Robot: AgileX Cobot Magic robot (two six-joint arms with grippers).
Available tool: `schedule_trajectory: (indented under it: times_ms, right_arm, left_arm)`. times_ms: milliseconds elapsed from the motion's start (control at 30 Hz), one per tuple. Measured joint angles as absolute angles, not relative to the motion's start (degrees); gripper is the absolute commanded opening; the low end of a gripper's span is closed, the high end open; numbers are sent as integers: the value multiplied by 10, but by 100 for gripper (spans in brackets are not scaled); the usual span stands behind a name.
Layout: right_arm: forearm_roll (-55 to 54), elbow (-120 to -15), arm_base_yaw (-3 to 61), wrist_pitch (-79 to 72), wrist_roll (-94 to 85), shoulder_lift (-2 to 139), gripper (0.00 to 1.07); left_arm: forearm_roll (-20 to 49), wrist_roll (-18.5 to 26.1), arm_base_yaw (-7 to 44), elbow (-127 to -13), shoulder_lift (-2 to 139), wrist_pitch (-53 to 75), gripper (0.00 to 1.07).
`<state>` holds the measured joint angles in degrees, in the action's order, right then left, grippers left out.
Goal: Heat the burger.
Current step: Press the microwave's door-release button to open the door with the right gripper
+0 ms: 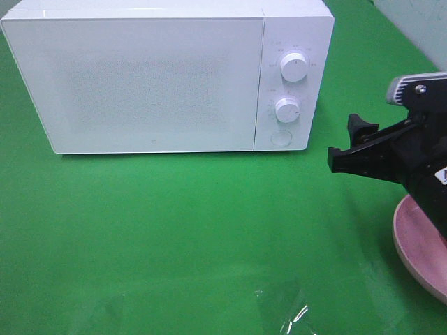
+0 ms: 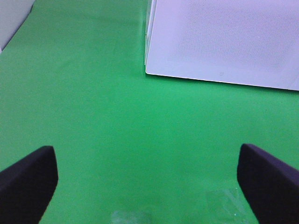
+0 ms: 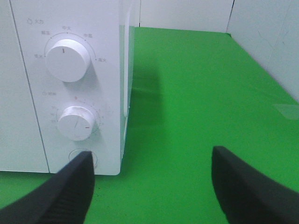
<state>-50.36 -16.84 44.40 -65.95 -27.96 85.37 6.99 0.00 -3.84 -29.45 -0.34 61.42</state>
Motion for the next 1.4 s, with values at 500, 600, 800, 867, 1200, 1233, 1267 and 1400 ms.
schedule_trajectory:
  times_ms: [500,600,800,867,1200,1233,1267,1400]
  right_arm:
    - [-543,-244,519,-690,-280,954,69]
    - [-544,-261,529,-690,-280,972,69]
    - [-566,-271,529,-674,-233,985,69]
    - [-570,-273,529,-669,-202,985,69]
    - [-574,-275,529,-608,70,985,42]
    - [-574,-275,529,-608,70,985,42]
    - [-574,-275,529,-608,150,985,33]
    - [-574,-275,529,-608,262,985,20]
  left_arm:
    - [70,0,-38,-295,-3,614,96]
    - [70,0,-38,-295,-3,614,96]
    - [70,0,-38,-295,-3,614,96]
    - [70,0,-38,-295,-3,614,96]
    - [70,0,-38,-295,-3,614,96]
    - [70,0,-38,-295,-3,614,96]
    - [70,0,-38,-295,-3,614,96]
    - [70,0,-38,-295,-3,614,96]
